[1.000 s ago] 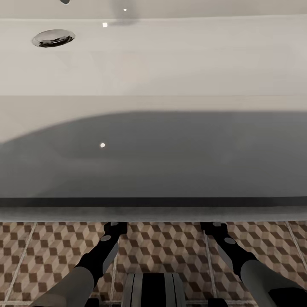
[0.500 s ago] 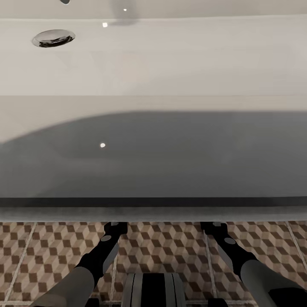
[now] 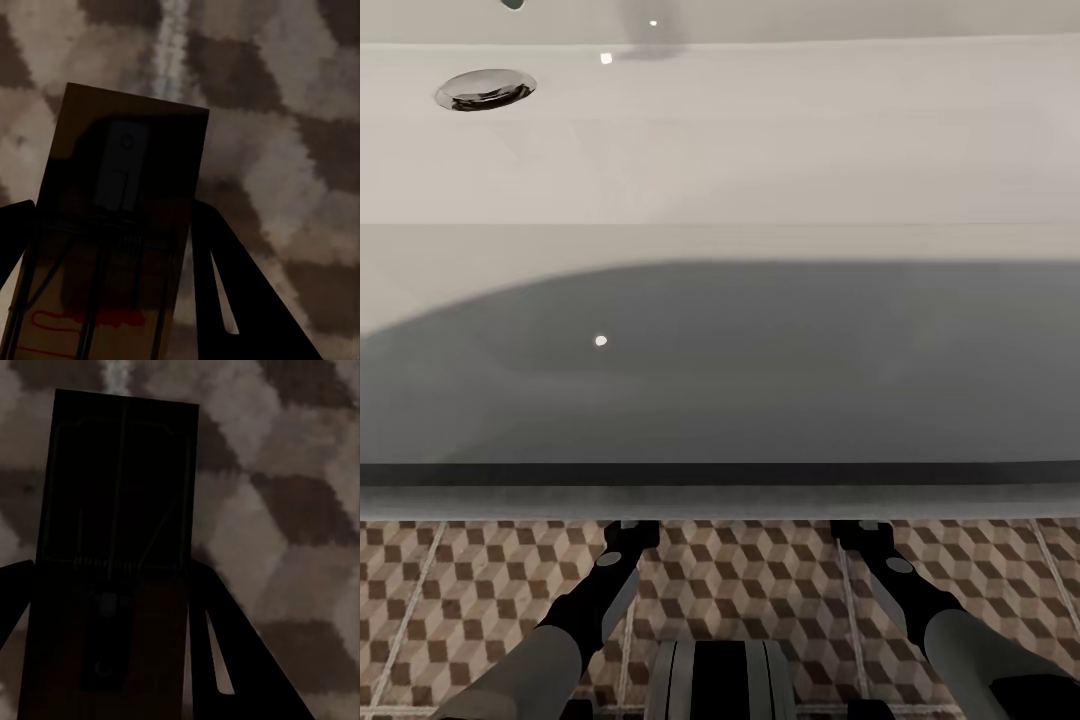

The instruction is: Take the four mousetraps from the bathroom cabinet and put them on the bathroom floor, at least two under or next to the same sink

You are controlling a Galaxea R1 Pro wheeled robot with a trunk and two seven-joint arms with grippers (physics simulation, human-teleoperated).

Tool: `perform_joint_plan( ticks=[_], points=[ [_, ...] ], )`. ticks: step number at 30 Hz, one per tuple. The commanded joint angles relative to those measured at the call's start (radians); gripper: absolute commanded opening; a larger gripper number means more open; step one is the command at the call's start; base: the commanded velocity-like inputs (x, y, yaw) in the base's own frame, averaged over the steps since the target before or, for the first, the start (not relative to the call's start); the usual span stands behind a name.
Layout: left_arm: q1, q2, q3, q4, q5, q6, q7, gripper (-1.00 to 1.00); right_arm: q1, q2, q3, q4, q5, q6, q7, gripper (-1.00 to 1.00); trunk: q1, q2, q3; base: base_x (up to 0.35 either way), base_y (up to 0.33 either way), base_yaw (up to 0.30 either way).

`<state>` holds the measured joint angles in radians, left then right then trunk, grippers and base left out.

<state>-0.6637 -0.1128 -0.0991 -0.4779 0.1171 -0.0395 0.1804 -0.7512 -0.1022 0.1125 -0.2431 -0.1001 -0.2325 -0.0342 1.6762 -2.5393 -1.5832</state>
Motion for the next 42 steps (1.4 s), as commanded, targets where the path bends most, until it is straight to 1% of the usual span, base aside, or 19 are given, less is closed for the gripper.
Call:
perform_joint_plan(
  ticks=[1, 42],
  points=[
    [0.0, 0.001, -0.008, 0.001, 0.007, -0.003, 0.008, -1.0, 0.0, -0.001, 0.009, 0.001, -0.013, -0.004, -0.003, -1.0, 0.0, 0.0, 0.0, 0.0, 0.0, 0.0],
    [0.0, 0.001, -0.008, -0.001, 0.009, -0.003, 0.008, -1.0, 0.0, -0.001, 0.009, 0.001, -0.013, -0.004, -0.003, -1.0, 0.0, 0.0, 0.0, 0.0, 0.0, 0.0]
  ],
)
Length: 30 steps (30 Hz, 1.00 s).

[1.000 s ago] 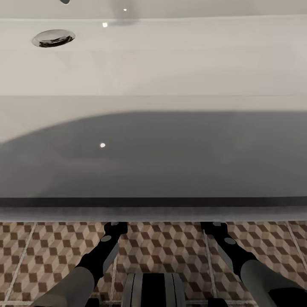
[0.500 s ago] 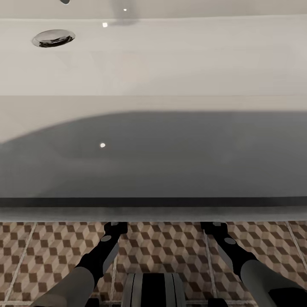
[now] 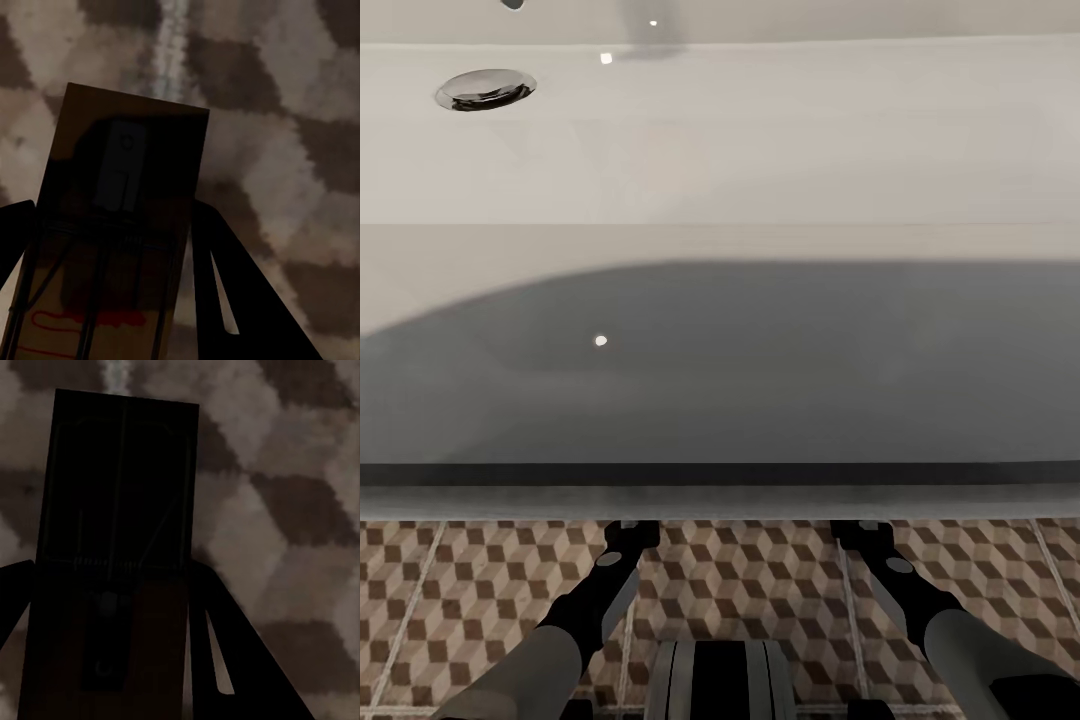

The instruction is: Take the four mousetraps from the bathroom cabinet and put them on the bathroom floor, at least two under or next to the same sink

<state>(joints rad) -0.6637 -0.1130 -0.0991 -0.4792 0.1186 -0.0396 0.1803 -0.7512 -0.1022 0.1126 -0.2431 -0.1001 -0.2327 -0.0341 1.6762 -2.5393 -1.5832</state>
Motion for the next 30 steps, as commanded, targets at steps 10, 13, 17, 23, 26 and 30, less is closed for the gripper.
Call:
perform_joint_plan(
  ticks=[10, 13, 17, 23, 26, 30],
  points=[
    [0.0, 0.0, -0.008, 0.002, 0.007, -0.003, 0.008, -1.0, 0.0, -0.001, 0.009, 0.001, -0.013, -0.003, -0.003, 1.0, 0.0, 0.0, 0.0, 0.0, 0.0, 0.0],
    [0.0, 0.0, -0.008, 0.002, 0.007, -0.003, 0.008, -1.0, 0.0, -0.001, 0.009, 0.001, -0.013, -0.003, -0.003, 1.0, 0.0, 0.0, 0.0, 0.0, 0.0, 0.0],
    [0.0, -0.001, -0.008, 0.002, 0.007, -0.003, 0.008, -1.0, 0.0, -0.001, 0.008, 0.001, -0.013, -0.003, -0.003, 1.0, 0.0, 0.0, 0.0, 0.0, 0.0, 0.0],
    [0.0, -0.001, -0.008, 0.002, 0.007, -0.003, 0.008, -1.0, 0.0, -0.001, 0.009, 0.001, -0.013, -0.003, -0.003, 1.0, 0.0, 0.0, 0.0, 0.0, 0.0, 0.0],
    [0.0, -0.001, -0.008, 0.002, 0.007, -0.003, 0.008, -1.0, 0.0, -0.001, 0.009, 0.001, -0.013, -0.003, -0.003, 1.0, 0.0, 0.0, 0.0, 0.0, 0.0, 0.0],
    [0.0, -0.001, -0.008, 0.002, 0.007, -0.003, 0.008, -1.0, 0.0, -0.001, 0.009, 0.001, -0.013, -0.003, -0.003, 1.0, 0.0, 0.0, 0.0, 0.0, 0.0, 0.0]
  ],
)
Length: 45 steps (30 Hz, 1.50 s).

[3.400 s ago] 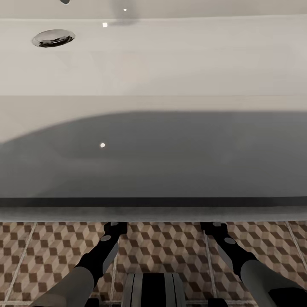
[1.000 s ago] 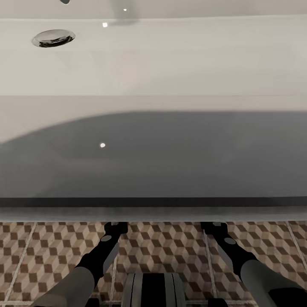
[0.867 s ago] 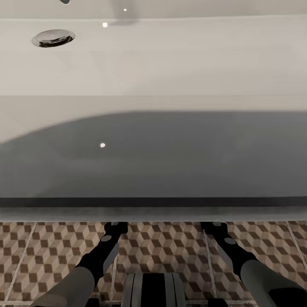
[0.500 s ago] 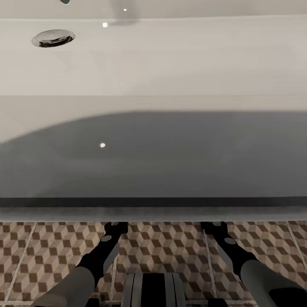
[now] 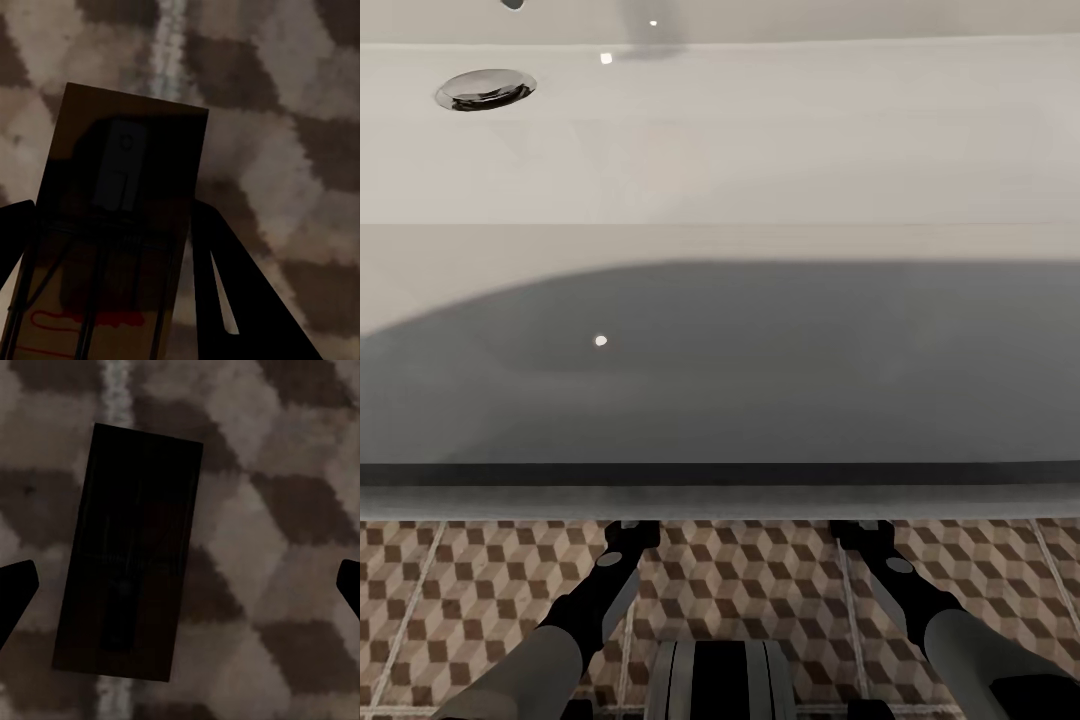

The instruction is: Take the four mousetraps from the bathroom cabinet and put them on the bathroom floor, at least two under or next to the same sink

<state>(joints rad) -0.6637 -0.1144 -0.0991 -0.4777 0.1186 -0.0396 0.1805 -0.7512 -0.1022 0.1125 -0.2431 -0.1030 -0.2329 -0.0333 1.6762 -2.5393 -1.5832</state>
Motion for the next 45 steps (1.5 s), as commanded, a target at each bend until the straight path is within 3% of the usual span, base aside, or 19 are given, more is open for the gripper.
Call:
perform_joint_plan(
  ticks=[1, 25, 26, 45],
  points=[
    [0.0, 0.001, -0.008, 0.001, 0.007, -0.003, 0.008, -1.0, 0.0, -0.001, 0.009, 0.001, -0.01, -0.003, -0.003, 1.0, 0.0, 0.0, 0.0, 0.0, 0.0, 0.0],
    [0.0, 0.0, -0.008, 0.001, 0.007, -0.003, 0.008, -1.0, 0.0, -0.001, 0.008, 0.001, -0.01, -0.003, -0.003, 1.0, 0.0, 0.0, 0.0, 0.0, 0.0, 0.0],
    [0.0, 0.0, -0.008, 0.001, 0.007, -0.003, 0.008, 1.0, 0.0, -0.001, 0.009, 0.001, -0.01, -0.003, -0.003, 1.0, 0.0, 0.0, 0.0, 0.0, 0.0, 0.0],
    [0.0, 0.0, -0.008, 0.001, 0.007, -0.004, 0.005, 1.0, 0.0, -0.001, 0.009, 0.001, -0.01, -0.003, -0.003, 1.0, 0.0, 0.0, 0.0, 0.0, 0.0, 0.0]
  ],
)
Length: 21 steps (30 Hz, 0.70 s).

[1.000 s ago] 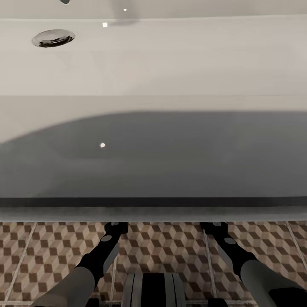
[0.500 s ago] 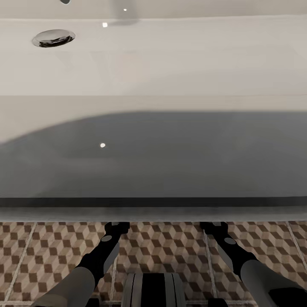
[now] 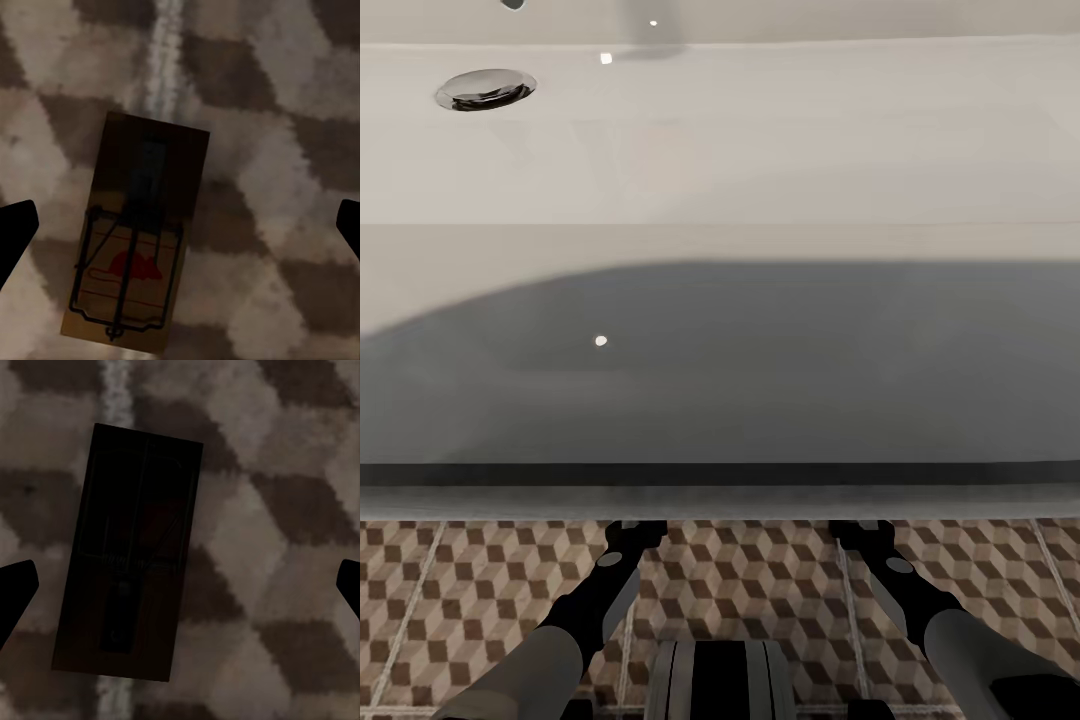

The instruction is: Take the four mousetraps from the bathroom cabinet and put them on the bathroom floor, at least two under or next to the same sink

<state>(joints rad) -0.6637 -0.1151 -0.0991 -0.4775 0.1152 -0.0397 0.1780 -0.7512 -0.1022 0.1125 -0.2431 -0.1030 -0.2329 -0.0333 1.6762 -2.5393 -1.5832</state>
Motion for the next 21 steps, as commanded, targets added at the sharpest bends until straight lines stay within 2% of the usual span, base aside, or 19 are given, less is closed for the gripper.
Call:
perform_joint_plan(
  ticks=[1, 21],
  points=[
    [0.0, 0.001, -0.008, 0.001, 0.011, -0.004, 0.008, 1.0, 0.0, -0.001, 0.009, 0.001, -0.01, -0.003, -0.003, 1.0, 0.0, 0.0, 0.0, 0.0, 0.0, 0.0],
    [0.0, 0.001, -0.007, 0.002, 0.011, -0.033, 0.005, 1.0, 0.0, -0.001, 0.008, 0.001, -0.01, -0.003, -0.003, 1.0, 0.0, 0.0, 0.0, 0.0, 0.0, 0.0]
  ],
)
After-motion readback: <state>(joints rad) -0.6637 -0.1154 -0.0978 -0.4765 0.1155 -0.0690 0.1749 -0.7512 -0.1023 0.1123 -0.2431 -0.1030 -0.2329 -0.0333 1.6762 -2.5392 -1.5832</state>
